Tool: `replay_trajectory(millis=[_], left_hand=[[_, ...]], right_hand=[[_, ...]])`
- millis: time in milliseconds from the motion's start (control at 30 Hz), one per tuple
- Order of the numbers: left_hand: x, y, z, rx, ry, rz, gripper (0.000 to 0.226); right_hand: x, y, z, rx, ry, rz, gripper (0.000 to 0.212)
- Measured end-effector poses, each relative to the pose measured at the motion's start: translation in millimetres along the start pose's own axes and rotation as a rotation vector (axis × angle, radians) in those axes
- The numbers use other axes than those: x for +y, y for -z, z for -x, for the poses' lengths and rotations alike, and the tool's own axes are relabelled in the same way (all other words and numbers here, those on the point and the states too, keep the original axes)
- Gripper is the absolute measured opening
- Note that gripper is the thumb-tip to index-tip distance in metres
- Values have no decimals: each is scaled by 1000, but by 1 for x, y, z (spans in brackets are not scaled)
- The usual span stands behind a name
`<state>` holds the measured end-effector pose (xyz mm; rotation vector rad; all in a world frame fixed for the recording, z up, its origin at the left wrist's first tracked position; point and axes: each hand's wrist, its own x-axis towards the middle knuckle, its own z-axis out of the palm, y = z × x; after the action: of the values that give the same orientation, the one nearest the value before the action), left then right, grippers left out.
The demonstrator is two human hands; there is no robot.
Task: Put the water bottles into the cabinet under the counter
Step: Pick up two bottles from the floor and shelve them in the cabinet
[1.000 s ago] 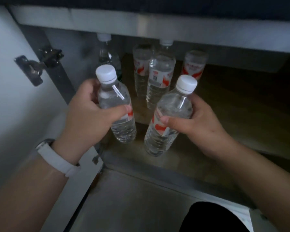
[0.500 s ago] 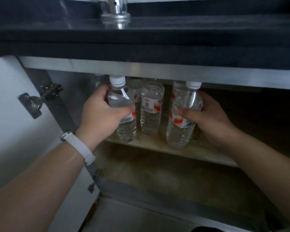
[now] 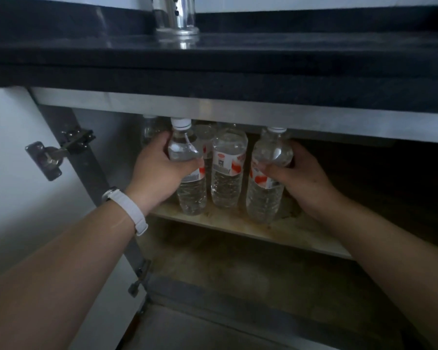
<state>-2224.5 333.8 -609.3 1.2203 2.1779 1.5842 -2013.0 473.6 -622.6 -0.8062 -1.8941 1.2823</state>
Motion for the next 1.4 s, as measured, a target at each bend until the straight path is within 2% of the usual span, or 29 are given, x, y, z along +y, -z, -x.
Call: replay_trajectory(millis=[167, 400, 500, 633, 700, 900, 967, 1133, 1267, 1400], left_hand=[[-11, -5, 6, 85, -89, -26, 66], [-36, -6, 36, 87, -81, -8, 52], [-60, -5, 60, 32, -86, -93, 52], [-86, -7, 97, -114, -105, -257, 53], [-98, -7, 111, -169, -141, -331, 54], [-111, 9, 140, -312, -240, -694, 58], [-99, 24, 147, -350, -228, -765, 55], [-36, 75, 170, -417, -167, -850, 50], [46, 115, 181, -453, -94, -852, 46], [136, 160, 173, -468, -107, -884, 49]], right_hand=[[11, -7, 7, 34, -31, 40, 56], [28, -21, 46, 121, 10, 128, 44], [45, -25, 69, 176, -11, 270, 56], [58, -33, 93, 75, -22, 384, 47], [58, -39, 100, 14, 3, 480, 53], [49, -67, 114, -156, 167, 953, 53], [37, -73, 122, -214, 176, 1048, 56], [-37, -61, 150, -354, 117, 1083, 55], [-121, -37, 167, -487, 73, 1151, 56], [-212, -7, 172, -561, 21, 1155, 56]])
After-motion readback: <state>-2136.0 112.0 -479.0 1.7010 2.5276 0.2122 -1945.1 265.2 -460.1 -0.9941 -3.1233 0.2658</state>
